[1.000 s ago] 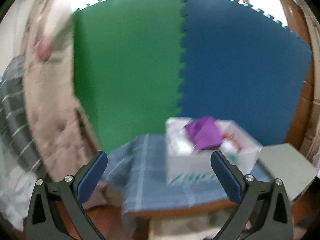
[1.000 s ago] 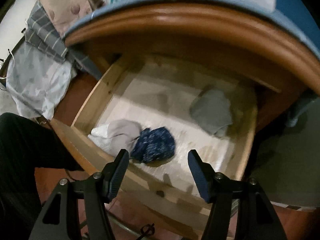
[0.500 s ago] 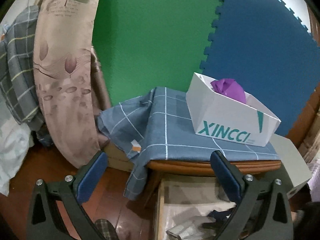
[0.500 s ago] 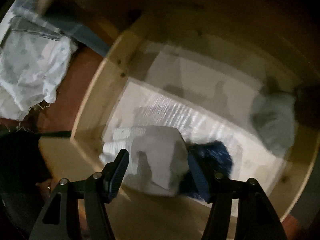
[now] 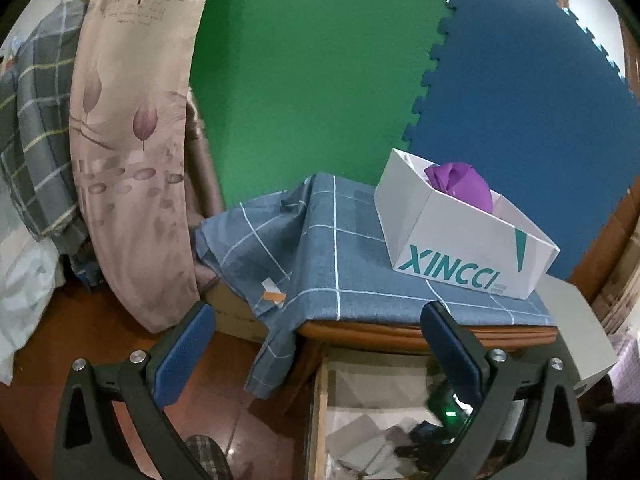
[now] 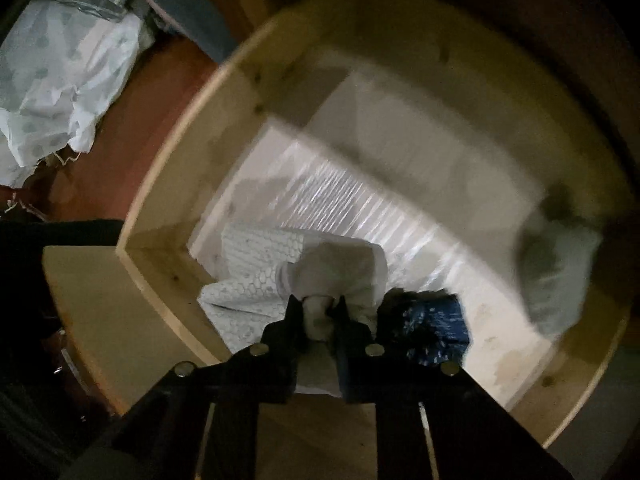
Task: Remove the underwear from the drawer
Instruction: 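Withdraw the left tool while the right tool reaches toward the navy item in the drawer, then grasp the white patterned underwear in the drawer with the right tool and lift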
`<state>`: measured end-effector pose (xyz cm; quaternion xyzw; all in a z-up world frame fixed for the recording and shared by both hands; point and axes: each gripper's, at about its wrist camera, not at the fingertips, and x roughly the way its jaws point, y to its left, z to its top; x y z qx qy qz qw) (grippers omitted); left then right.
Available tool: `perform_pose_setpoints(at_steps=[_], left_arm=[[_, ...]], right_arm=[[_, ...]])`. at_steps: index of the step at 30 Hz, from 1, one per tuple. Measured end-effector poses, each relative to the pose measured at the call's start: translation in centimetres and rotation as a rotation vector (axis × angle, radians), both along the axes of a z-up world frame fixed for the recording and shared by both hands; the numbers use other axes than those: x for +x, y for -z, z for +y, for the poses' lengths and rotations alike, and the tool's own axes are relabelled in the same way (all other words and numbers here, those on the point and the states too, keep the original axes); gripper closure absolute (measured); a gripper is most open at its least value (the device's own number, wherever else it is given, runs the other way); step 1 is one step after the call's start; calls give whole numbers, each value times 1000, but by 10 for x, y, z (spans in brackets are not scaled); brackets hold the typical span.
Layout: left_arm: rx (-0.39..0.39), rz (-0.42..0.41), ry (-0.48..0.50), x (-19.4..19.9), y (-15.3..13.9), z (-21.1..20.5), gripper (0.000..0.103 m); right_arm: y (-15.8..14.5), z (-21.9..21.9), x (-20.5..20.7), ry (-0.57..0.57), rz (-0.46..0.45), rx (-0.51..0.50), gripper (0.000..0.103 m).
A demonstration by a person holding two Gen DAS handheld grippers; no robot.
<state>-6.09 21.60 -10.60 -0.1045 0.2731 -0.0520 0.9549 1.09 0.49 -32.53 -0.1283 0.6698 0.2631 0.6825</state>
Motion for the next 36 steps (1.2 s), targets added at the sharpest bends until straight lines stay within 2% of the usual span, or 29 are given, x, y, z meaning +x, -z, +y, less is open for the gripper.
perform_pose_setpoints(at_steps=[7, 13, 16, 19, 24, 29, 36], left_arm=[[65, 10, -9, 6, 5, -9, 2], [96, 27, -21, 12, 11, -14, 2], [114, 29, -22, 13, 12, -17, 2], [130, 35, -17, 13, 14, -20, 2], [168, 41, -3, 12, 17, -25, 2], [190, 27, 9, 9, 16, -29, 1], [174, 33, 15, 9, 14, -29, 1]], right_arm=[[-87, -30, -31, 87, -260, 79, 90], [-165, -78, -56, 217, -406, 177, 90], [-204, -94, -64, 258, -495, 178, 90], [-247, -106, -70, 292, -623, 161, 90], [-306, -120, -69, 343, -759, 191, 90], [-342, -119, -55, 367, -837, 185, 90], [-380, -114, -38, 388, -916, 153, 90]])
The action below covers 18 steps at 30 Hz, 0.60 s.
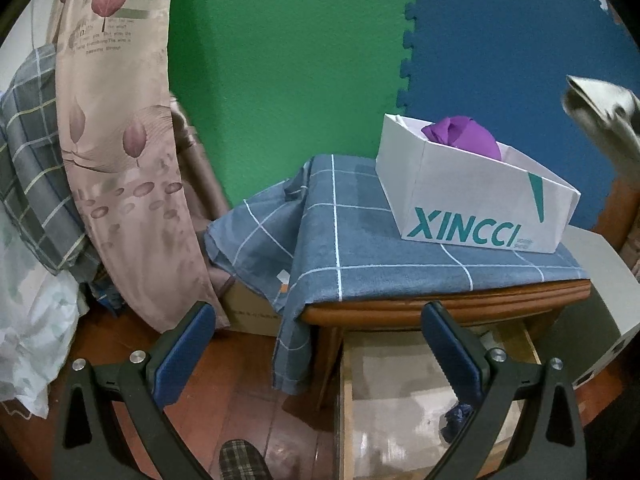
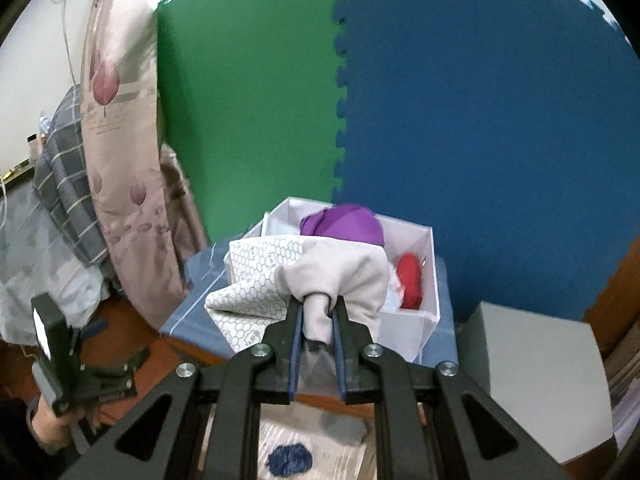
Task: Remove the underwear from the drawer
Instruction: 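Grasp the white patterned underwear in the drawer with the right tool and lift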
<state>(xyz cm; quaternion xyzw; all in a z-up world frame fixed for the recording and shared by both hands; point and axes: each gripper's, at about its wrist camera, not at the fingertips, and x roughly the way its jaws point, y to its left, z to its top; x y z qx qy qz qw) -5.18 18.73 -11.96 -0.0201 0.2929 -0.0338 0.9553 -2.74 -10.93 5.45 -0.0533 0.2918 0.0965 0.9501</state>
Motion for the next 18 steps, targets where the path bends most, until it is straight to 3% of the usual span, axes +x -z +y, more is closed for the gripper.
perform_pose_setpoints(at_steps=[5, 18], left_arm=[[-2, 2, 13, 0, -1, -1, 1], [12, -6, 30, -3, -3, -5, 1]], right_arm=[[-17, 5, 14, 49, -46, -25, 90], [-33, 6, 58, 115, -50, -84, 90]])
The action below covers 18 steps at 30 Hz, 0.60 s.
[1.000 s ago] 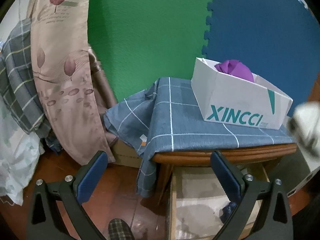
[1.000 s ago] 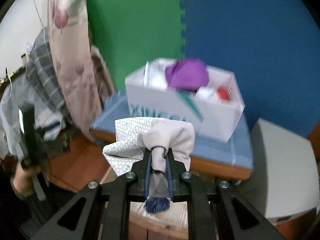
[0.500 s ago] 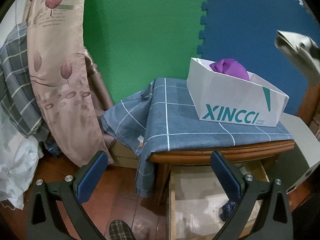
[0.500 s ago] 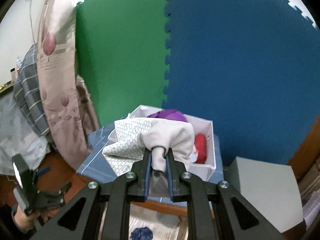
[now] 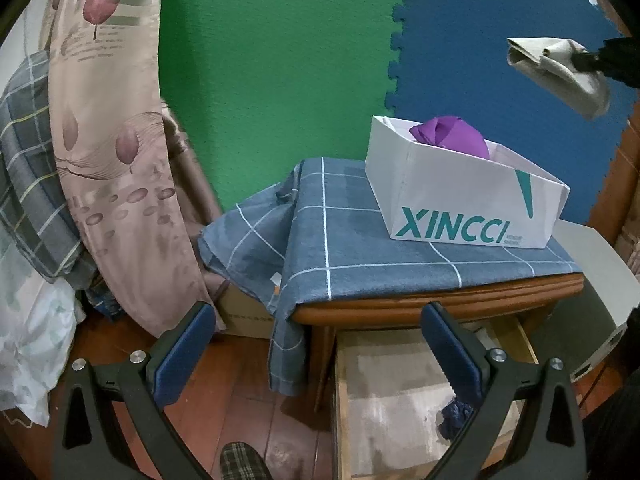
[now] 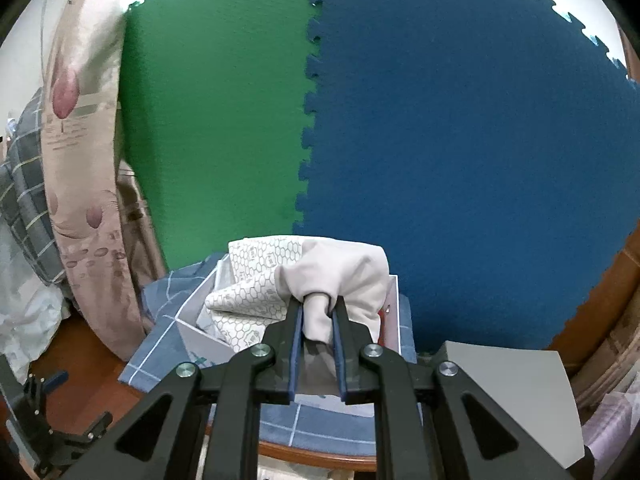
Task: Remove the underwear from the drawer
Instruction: 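Grasp the white patterned underwear in the drawer with the right tool and lift, then carry the white patterned underwear over the XINCCI box with the right tool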
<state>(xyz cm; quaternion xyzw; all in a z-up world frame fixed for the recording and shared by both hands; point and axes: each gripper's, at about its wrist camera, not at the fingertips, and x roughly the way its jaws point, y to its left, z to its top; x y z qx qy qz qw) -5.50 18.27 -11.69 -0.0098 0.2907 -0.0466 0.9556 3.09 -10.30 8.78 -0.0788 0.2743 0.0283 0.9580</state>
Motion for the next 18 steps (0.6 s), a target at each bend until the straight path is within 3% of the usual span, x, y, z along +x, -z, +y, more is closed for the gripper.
perform_pose_setpoints(at_steps=[18], left_arm=[[1, 21, 53, -3, 1, -11, 1]], right_arm=[[34, -38, 60, 117, 87, -36, 90]])
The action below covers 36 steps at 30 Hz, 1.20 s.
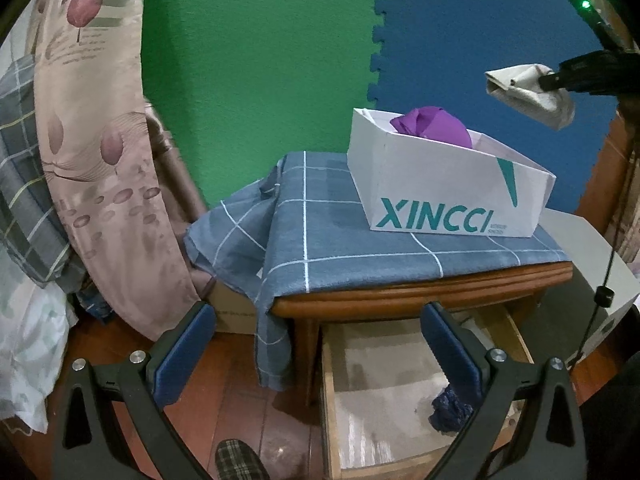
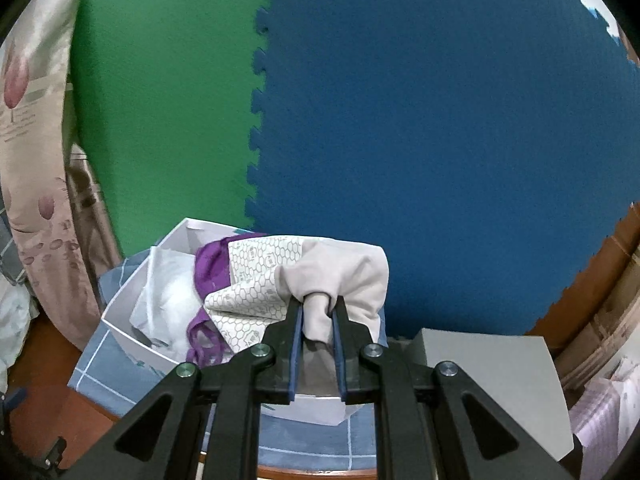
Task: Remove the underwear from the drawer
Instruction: 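Carry the white patterned underwear over the XINCCI box with the right tool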
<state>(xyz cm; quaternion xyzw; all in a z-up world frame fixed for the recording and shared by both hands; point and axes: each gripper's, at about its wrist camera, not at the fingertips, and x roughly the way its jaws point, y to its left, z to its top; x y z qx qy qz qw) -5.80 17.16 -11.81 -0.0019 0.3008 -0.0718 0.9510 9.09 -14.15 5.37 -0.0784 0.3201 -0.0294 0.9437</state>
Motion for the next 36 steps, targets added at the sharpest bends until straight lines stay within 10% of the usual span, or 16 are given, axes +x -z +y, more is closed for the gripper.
perform_pose_setpoints(at_steps=[19, 36], left_arm=[[-64, 36, 36, 2, 0, 0, 1], [-40, 85, 82, 7, 10, -17, 1]], right_arm=[[63, -22, 82, 114, 117, 108, 90], [113, -29, 122, 130, 230, 1, 90]])
